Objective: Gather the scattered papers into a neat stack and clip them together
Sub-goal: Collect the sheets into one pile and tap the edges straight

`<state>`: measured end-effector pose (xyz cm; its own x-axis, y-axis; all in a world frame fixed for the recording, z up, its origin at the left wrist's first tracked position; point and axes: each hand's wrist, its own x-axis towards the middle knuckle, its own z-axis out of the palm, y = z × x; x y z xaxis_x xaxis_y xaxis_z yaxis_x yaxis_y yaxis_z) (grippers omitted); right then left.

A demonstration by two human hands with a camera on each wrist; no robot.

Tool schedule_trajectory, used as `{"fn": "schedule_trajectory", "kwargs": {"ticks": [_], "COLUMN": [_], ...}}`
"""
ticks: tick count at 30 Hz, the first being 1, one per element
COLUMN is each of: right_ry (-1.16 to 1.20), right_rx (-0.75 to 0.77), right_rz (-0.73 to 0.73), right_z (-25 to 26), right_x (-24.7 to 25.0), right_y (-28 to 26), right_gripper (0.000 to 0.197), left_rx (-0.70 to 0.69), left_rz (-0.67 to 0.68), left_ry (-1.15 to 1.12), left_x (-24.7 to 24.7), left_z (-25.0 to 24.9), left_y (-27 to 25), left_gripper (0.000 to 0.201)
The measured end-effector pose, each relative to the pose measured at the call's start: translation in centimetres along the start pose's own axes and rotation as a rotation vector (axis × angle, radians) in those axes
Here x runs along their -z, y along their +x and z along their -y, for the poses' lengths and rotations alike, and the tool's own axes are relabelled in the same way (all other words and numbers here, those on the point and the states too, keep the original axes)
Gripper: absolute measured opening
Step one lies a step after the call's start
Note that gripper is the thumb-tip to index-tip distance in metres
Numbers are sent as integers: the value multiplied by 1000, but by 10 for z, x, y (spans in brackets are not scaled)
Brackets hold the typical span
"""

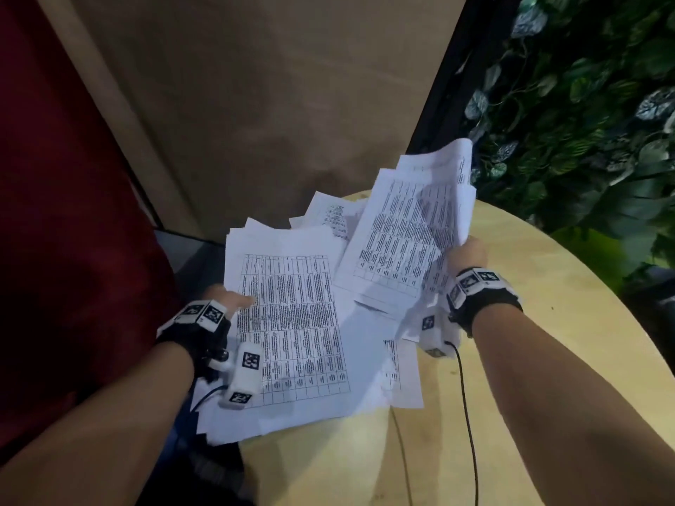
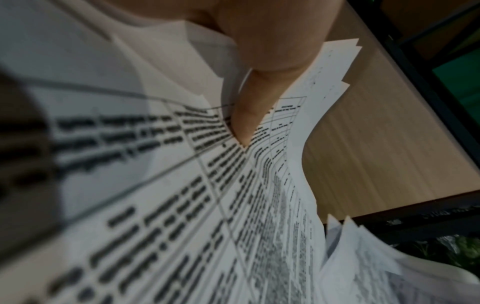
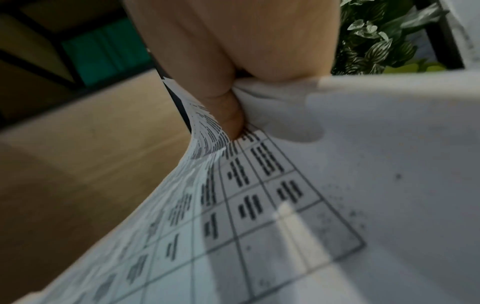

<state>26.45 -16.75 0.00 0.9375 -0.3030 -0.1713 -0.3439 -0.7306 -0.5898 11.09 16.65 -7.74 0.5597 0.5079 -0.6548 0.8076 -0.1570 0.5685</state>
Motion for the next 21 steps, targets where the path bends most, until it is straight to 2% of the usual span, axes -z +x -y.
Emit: {"fn": "schedule_trajectory", "kwargs": {"ticks": [3, 6, 8, 12, 16, 19, 21], "right_ry": [-146, -481, -568, -499, -270, -180, -62], "right_rx": [-59, -138, -148, -92, 27, 151, 256], "right_rz": [115, 244, 252, 288, 168, -4, -80], "right_z": [-16, -41, -45, -41, -43, -32, -22], "right_x": [-18, -45, -51, -49, -46, -27, -11], "right_y": [17, 30, 31, 20, 8, -8, -17], "right_gripper": [36, 66, 68, 56, 31, 32, 43], "left_rx": [19, 53, 61, 33, 33, 51, 50], "left_rz": [-10, -12, -15, -2, 9, 30, 35], "left_ry": [55, 153, 166, 171, 180, 195, 203], "left_x": [-7, -15, -16, -14, -11, -9, -7], "left_z": [-8, -7, -5, -4, -3, -6, -8], "left_y": [6, 12, 12, 10, 6, 1, -4], "left_gripper": [66, 52, 54, 61, 57, 59, 64]}}
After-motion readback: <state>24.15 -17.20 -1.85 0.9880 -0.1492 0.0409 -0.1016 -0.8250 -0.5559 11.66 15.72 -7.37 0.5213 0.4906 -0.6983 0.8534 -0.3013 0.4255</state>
